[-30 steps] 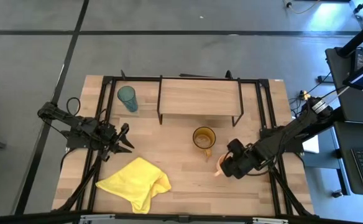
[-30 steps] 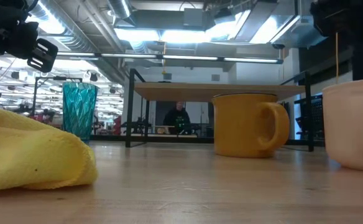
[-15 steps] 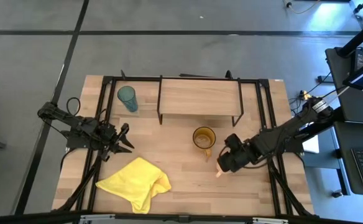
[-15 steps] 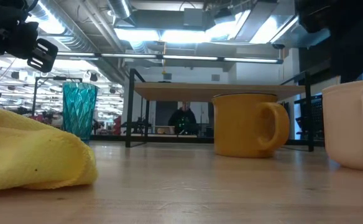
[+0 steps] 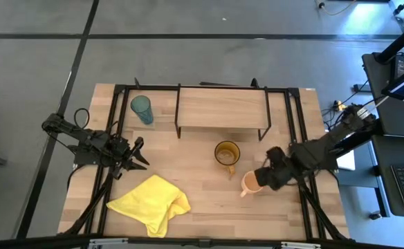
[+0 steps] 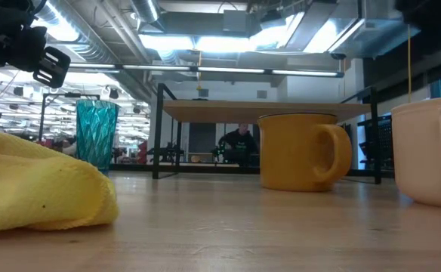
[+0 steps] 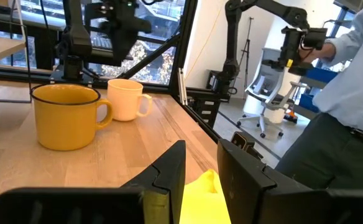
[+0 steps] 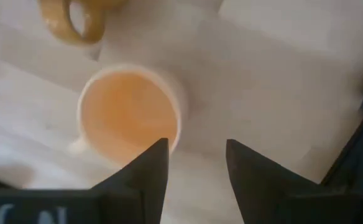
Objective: Stack small to large cups/mugs on shelf
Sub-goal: Put the light orange mug on the shelf
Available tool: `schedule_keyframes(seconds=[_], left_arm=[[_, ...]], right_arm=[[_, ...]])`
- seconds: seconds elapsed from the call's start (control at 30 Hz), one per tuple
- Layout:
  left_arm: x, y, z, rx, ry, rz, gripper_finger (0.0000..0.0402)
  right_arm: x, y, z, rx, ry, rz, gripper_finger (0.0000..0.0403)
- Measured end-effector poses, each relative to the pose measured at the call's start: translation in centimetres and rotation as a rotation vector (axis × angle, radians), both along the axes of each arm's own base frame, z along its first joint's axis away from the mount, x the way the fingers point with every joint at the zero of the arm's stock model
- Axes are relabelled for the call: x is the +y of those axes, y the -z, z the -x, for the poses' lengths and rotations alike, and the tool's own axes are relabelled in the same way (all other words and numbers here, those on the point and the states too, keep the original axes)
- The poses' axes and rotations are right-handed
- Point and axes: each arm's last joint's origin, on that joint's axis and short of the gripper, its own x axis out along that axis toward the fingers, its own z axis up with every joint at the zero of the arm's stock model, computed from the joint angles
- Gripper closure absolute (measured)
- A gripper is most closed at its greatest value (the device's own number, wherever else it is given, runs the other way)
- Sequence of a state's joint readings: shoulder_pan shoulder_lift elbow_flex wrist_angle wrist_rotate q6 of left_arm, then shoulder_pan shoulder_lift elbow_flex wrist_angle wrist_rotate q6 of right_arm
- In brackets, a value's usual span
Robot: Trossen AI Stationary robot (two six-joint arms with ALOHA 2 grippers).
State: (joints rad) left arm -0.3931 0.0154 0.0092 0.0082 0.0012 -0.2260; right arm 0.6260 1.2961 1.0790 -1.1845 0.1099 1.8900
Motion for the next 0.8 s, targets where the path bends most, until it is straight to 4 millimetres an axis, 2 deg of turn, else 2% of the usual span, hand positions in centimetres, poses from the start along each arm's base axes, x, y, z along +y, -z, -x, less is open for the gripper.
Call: schedule_keyframes(seconds=[0.17,0.3,0.6,0.8], left_arm=[[0.0,0.0,0.0,0.000,0.000,0.000,0.0315],[0.0,0.0,0.0,0.000,0.000,0.000,0.0315],[0.0,0.0,0.0,0.000,0.000,0.000,0.0315],[0.0,0.0,0.0,0.000,0.000,0.000,0.0315]], right_arm=[[2.4,0.7,0.3,-0.042,0.111,-0.028,0.0240],[3.2,1.3,-0.1,-0.059,0.166,-0.033,0.0240],[4.3,3.7,-1.7,-0.032,0.248,0.003,0.0240],[3.8,5.9,-3.7,0.022,0.314,0.056,0.0240]])
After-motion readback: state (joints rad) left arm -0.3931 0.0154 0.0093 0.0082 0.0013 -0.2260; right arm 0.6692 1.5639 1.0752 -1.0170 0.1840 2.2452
